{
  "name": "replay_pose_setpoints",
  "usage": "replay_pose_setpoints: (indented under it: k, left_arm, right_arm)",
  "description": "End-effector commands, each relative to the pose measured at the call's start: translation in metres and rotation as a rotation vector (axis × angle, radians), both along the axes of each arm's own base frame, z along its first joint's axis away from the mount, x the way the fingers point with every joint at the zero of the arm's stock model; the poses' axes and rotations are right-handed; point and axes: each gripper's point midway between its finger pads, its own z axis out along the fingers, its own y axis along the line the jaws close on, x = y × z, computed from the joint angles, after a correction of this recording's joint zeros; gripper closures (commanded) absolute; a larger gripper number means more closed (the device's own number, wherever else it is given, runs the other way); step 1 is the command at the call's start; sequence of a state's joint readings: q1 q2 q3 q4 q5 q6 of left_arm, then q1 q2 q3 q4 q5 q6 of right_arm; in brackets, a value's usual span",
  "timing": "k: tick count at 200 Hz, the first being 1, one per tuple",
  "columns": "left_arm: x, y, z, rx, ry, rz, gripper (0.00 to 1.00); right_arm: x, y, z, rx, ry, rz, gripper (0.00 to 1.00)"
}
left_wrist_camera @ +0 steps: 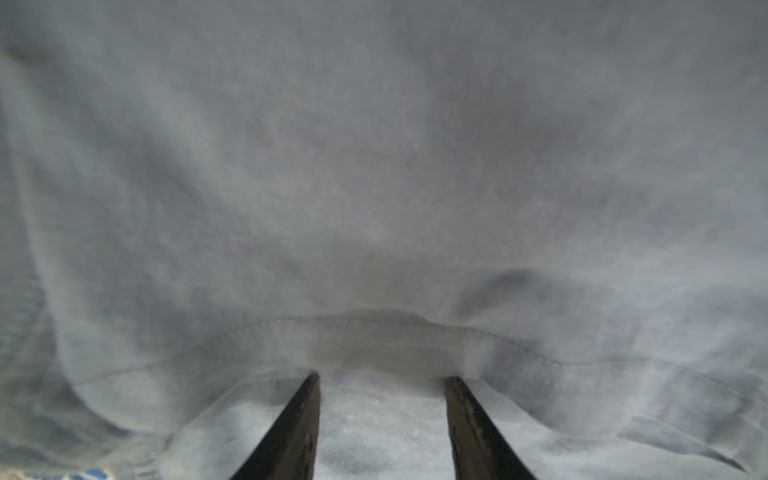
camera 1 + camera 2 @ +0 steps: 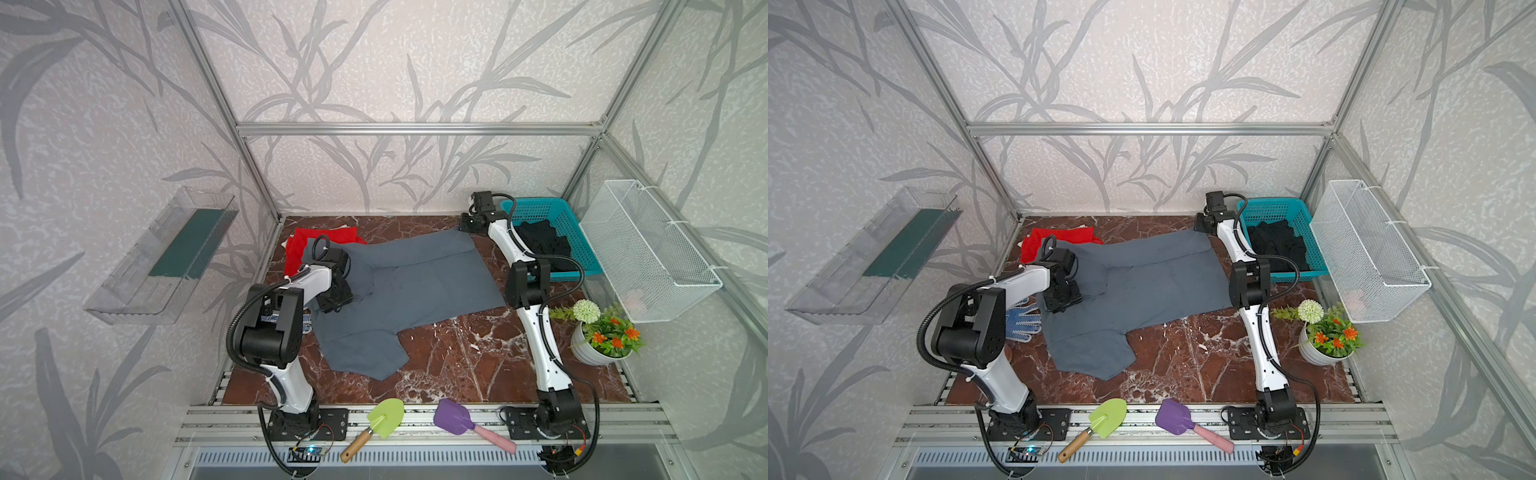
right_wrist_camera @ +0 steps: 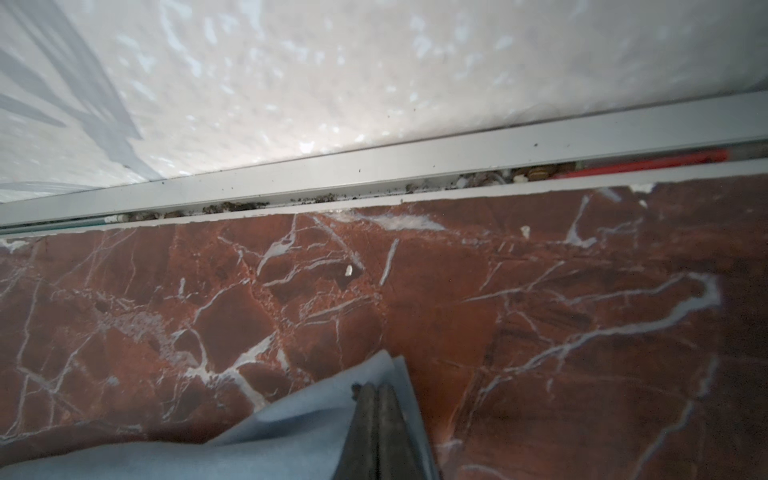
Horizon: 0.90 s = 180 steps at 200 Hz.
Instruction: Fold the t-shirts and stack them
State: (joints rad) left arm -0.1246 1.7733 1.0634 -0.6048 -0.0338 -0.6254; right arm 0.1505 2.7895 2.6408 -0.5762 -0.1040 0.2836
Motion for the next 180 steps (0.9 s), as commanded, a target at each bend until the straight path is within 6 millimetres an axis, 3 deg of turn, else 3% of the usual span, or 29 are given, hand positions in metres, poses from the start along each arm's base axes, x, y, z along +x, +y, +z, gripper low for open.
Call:
replay_pose_setpoints:
  k: [1,38,56,87,89,90,95,96,98,103,106,107,133,138,146,180]
  left_arm:
    - [-0.012,0.004,-0.016,0.027,0.06,0.011,0.5]
    - [-0.012,-0.001,-0.014,0.0,0.06,-0.009,0.51]
    - [-0.008,-0.008,-0.007,-0.032,0.036,-0.04,0.51]
    - [0.001,-0.02,0.021,-0.075,-0.039,-0.099,0.51]
    - [0.002,-0.021,0.023,-0.076,-0.045,-0.102,0.51]
    - [0.002,-0.021,0.024,-0.076,-0.048,-0.103,0.51]
    - [0.003,-0.022,0.029,-0.077,-0.061,-0.106,0.51]
    - [0.003,-0.022,0.03,-0.077,-0.063,-0.108,0.51]
    - [0.003,-0.022,0.032,-0.078,-0.068,-0.11,0.51]
    - [0.004,-0.022,0.037,-0.078,-0.079,-0.112,0.51]
    - [0.004,-0.023,0.04,-0.079,-0.087,-0.114,0.51]
    - [0.004,-0.023,0.041,-0.079,-0.087,-0.116,0.51]
    - [-0.009,-0.032,0.057,-0.064,-0.098,-0.142,0.51]
    - [-0.015,-0.034,0.058,-0.06,-0.089,-0.146,0.51]
    - [-0.026,-0.04,0.058,-0.056,-0.073,-0.158,0.51]
    - [-0.085,-0.061,0.039,-0.02,0.052,-0.213,0.51]
  right_arm:
    - [0.018,-0.012,0.032,0.007,-0.101,-0.041,1.0]
    - [0.023,-0.026,0.035,-0.052,-0.128,-0.079,1.0]
    - [0.02,-0.032,0.048,-0.091,-0.135,-0.087,0.74]
    - [-0.001,-0.018,0.082,-0.184,-0.143,-0.041,0.5]
    - [-0.003,-0.018,0.077,-0.193,-0.13,-0.037,0.49]
    - [-0.004,-0.017,0.087,-0.194,-0.147,-0.037,0.49]
    - [-0.01,-0.013,0.082,-0.211,-0.13,-0.027,0.48]
    - [-0.01,-0.012,0.092,-0.209,-0.147,-0.028,0.48]
    - [-0.014,-0.011,0.083,-0.217,-0.125,-0.022,0.47]
    - [-0.022,-0.008,0.086,-0.222,-0.118,-0.018,0.47]
    - [-0.025,-0.006,0.098,-0.217,-0.133,-0.017,0.47]
    - [-0.028,-0.006,0.089,-0.222,-0.111,-0.015,0.47]
    - [-0.085,0.006,0.096,-0.143,-0.036,0.008,0.47]
    - [-0.1,0.01,0.086,-0.123,-0.009,0.023,0.47]
    - [-0.122,0.02,0.094,-0.081,-0.024,0.055,0.47]
    - [-0.226,0.05,0.075,-0.041,0.031,0.164,0.44]
